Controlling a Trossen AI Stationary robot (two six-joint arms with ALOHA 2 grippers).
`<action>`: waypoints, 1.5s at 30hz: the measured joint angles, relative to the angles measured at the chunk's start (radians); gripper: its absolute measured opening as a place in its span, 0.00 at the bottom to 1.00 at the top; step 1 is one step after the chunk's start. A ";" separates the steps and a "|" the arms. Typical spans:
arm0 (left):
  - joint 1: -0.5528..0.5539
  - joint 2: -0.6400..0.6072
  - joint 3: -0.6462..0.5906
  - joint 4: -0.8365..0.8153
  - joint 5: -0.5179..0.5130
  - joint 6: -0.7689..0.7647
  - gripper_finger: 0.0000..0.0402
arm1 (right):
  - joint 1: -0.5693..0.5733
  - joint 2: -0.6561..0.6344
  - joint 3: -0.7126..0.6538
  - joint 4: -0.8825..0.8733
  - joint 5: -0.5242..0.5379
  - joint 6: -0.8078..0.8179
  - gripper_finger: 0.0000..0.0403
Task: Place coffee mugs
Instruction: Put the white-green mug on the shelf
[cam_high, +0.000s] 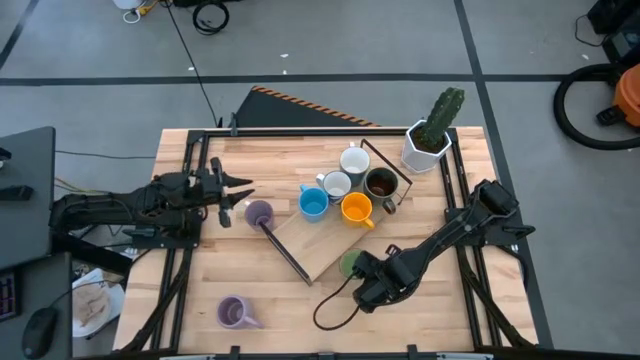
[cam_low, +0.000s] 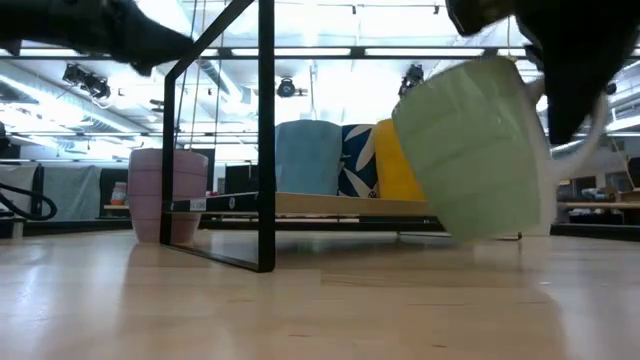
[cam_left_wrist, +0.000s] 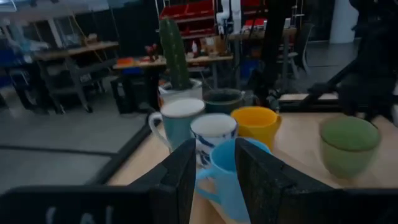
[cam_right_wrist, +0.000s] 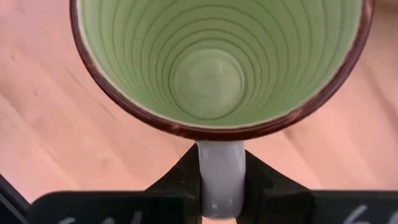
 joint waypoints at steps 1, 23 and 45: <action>0.000 -0.013 -0.013 -0.006 0.001 -0.014 0.29 | -0.005 0.000 0.013 -0.019 0.007 -0.004 0.14; 0.000 -0.078 -0.182 0.013 0.051 -0.038 0.29 | -0.175 -0.002 0.131 0.000 0.246 -0.187 0.14; 0.000 -0.289 -0.180 -0.118 0.183 -0.117 0.29 | -0.211 -0.002 0.125 0.025 0.247 -0.212 0.14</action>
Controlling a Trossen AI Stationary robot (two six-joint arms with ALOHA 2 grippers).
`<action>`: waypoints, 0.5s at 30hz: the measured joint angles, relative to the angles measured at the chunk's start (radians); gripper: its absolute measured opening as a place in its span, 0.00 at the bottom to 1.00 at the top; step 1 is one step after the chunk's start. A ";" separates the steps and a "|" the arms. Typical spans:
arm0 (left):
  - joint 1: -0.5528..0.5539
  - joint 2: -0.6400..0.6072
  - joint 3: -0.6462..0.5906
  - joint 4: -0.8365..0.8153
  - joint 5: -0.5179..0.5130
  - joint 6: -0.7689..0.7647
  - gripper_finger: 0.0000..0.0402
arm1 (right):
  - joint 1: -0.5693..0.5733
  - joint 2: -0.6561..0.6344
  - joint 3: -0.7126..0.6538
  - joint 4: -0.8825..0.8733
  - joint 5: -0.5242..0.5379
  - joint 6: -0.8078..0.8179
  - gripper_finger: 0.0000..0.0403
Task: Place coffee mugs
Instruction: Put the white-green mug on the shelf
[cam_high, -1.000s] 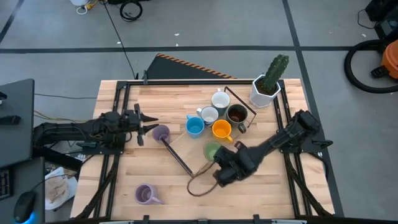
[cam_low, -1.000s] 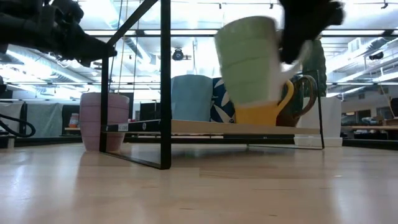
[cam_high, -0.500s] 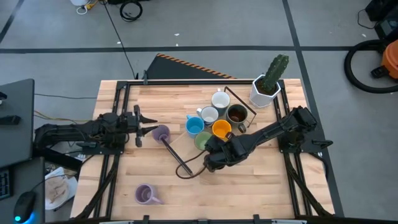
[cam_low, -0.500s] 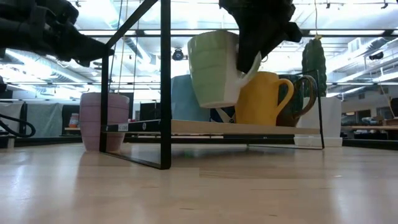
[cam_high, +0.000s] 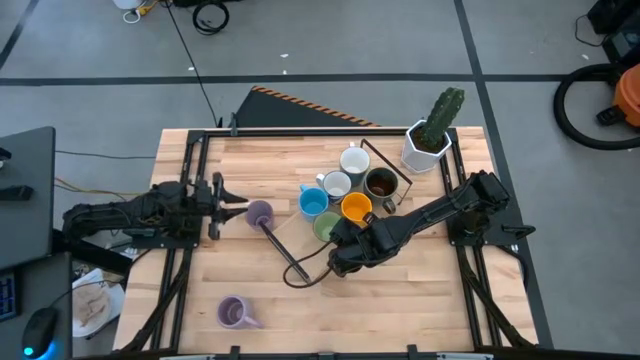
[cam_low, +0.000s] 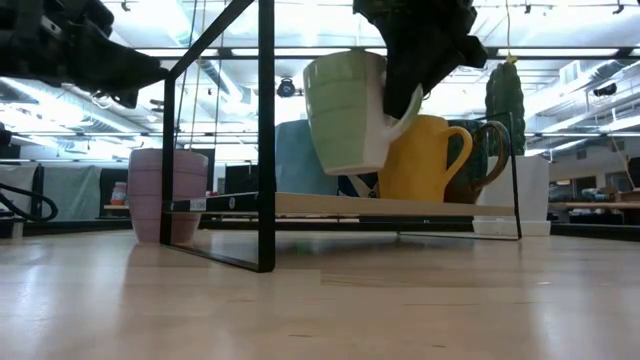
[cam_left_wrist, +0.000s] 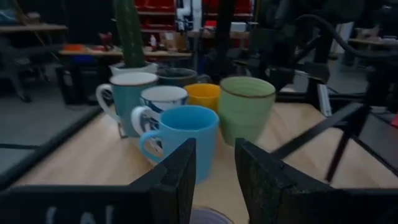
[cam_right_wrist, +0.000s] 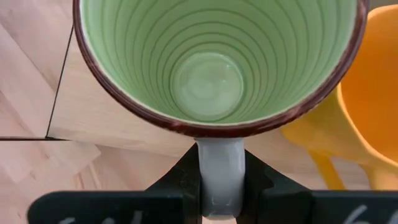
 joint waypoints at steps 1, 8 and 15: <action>0.000 0.000 0.000 -0.008 0.008 -0.008 0.29 | 0.000 0.000 0.000 -0.001 0.000 -0.001 0.14; 0.000 0.000 0.000 -0.032 0.024 -0.049 0.29 | 0.016 0.001 -0.036 0.010 -0.013 0.040 0.14; -0.015 0.001 0.000 -0.049 0.021 -0.054 0.29 | 0.018 0.001 -0.077 0.047 -0.029 0.120 0.14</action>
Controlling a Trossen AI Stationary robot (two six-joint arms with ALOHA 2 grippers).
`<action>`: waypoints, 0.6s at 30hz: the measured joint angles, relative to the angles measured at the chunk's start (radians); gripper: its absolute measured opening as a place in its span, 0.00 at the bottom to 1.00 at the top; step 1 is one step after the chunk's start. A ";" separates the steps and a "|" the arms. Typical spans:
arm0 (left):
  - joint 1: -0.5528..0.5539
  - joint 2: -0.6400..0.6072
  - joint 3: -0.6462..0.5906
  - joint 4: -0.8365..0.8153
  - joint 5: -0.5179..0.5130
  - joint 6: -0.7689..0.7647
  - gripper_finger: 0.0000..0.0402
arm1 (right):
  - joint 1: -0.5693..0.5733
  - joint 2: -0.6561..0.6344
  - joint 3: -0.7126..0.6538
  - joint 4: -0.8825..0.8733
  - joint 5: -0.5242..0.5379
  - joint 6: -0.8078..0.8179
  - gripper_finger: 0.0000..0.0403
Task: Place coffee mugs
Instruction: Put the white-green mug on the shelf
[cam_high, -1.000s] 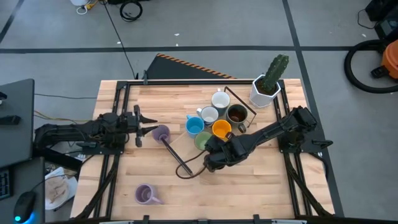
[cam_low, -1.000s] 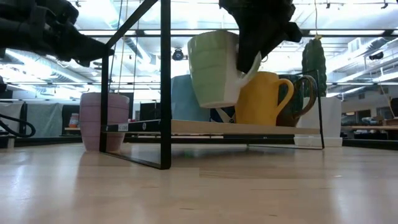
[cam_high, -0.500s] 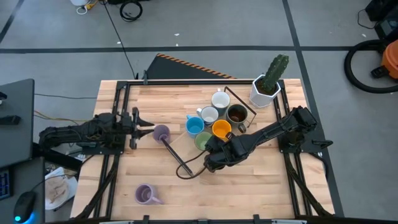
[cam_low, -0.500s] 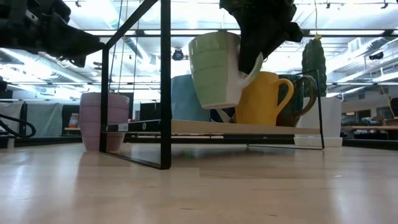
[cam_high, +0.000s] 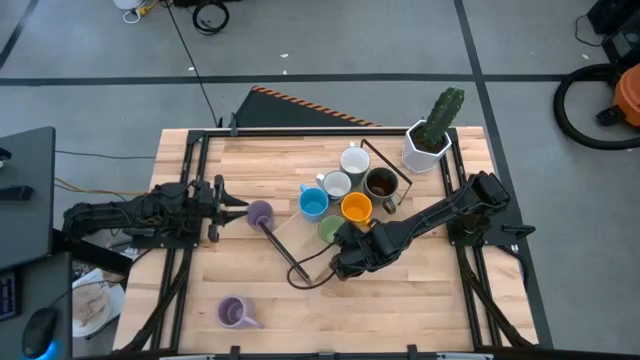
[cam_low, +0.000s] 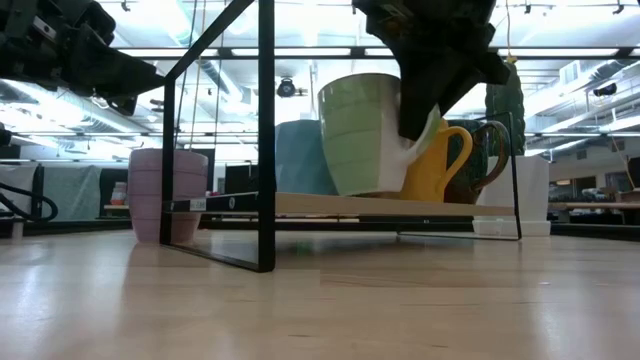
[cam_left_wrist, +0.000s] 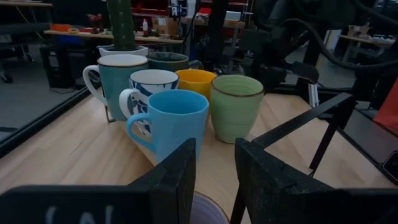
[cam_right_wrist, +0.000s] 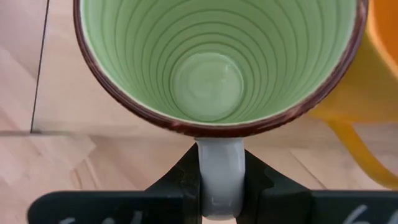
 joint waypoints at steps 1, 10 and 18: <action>-0.003 0.000 0.000 0.000 -0.006 0.002 0.29 | 0.000 0.000 0.000 0.002 0.012 0.013 0.14; -0.009 0.000 0.000 -0.007 -0.026 0.003 0.29 | 0.014 0.000 -0.021 -0.002 0.043 0.112 0.14; -0.009 0.000 0.000 -0.006 -0.027 -0.001 0.29 | -0.009 -0.001 -0.078 0.087 0.063 0.120 0.15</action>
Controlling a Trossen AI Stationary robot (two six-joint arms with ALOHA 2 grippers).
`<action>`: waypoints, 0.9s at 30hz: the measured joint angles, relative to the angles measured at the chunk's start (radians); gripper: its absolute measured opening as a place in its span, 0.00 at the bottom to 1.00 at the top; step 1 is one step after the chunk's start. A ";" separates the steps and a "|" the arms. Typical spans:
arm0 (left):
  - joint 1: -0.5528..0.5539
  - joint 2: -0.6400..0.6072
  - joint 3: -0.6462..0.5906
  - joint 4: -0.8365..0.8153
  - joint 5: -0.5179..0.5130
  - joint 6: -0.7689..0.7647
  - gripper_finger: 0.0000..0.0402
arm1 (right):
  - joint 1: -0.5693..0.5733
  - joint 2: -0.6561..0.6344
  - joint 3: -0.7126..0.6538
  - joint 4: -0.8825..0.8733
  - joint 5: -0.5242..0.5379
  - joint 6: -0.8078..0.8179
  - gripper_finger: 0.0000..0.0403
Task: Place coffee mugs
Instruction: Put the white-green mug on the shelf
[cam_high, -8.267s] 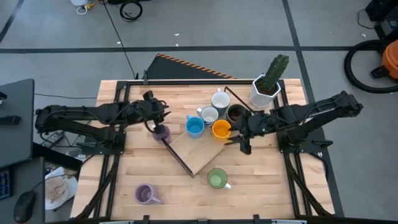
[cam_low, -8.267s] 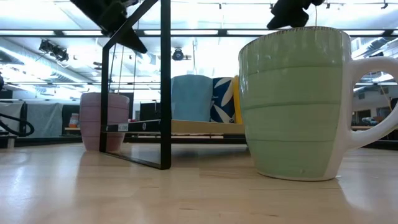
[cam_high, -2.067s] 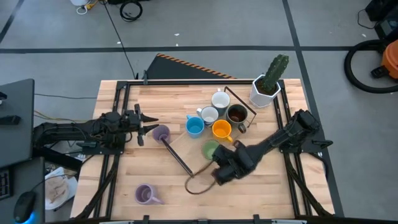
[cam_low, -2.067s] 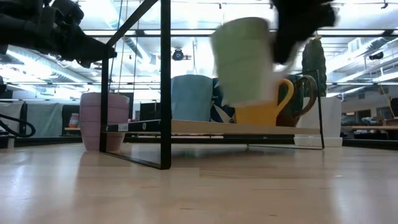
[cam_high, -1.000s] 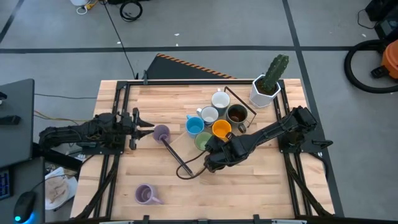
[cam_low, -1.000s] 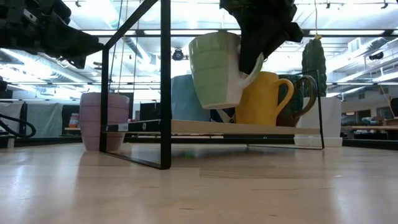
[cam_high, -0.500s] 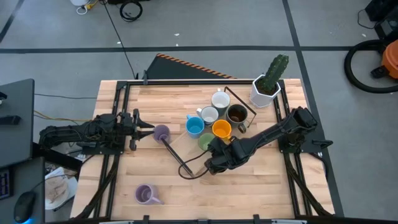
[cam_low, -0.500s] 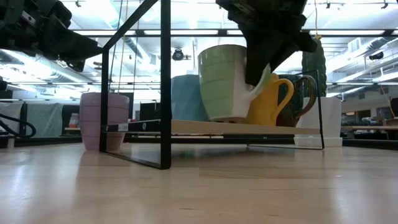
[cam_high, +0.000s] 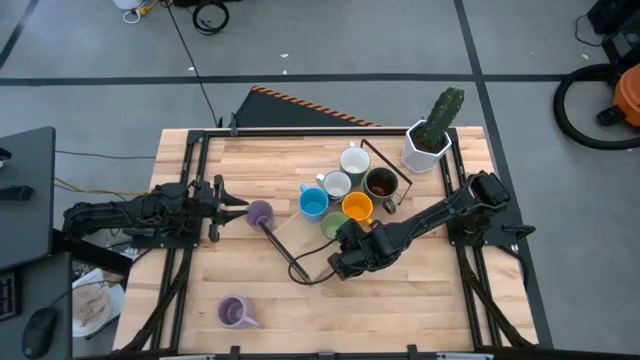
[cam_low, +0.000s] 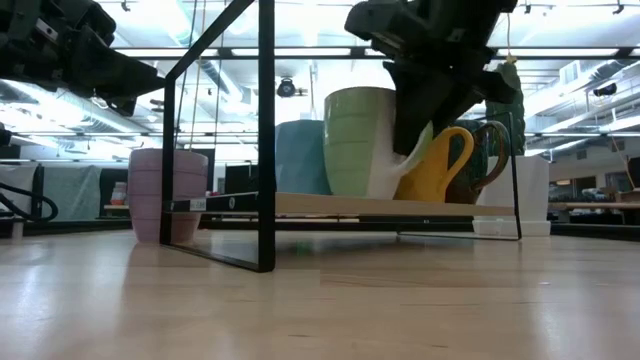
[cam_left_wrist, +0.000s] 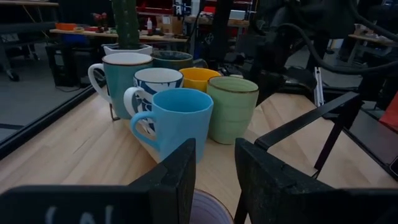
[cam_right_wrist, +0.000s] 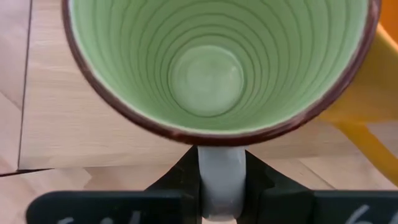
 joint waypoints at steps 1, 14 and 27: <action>0.000 0.000 0.000 0.000 0.000 -0.001 0.29 | -0.002 0.000 -0.001 0.000 -0.001 0.000 0.16; 0.000 0.000 0.000 0.002 0.000 0.005 0.29 | -0.021 -0.007 0.003 0.012 -0.068 -0.011 0.33; 0.000 0.000 0.000 -0.009 0.021 0.024 0.29 | 0.011 -0.032 0.125 -0.067 -0.117 -0.155 0.58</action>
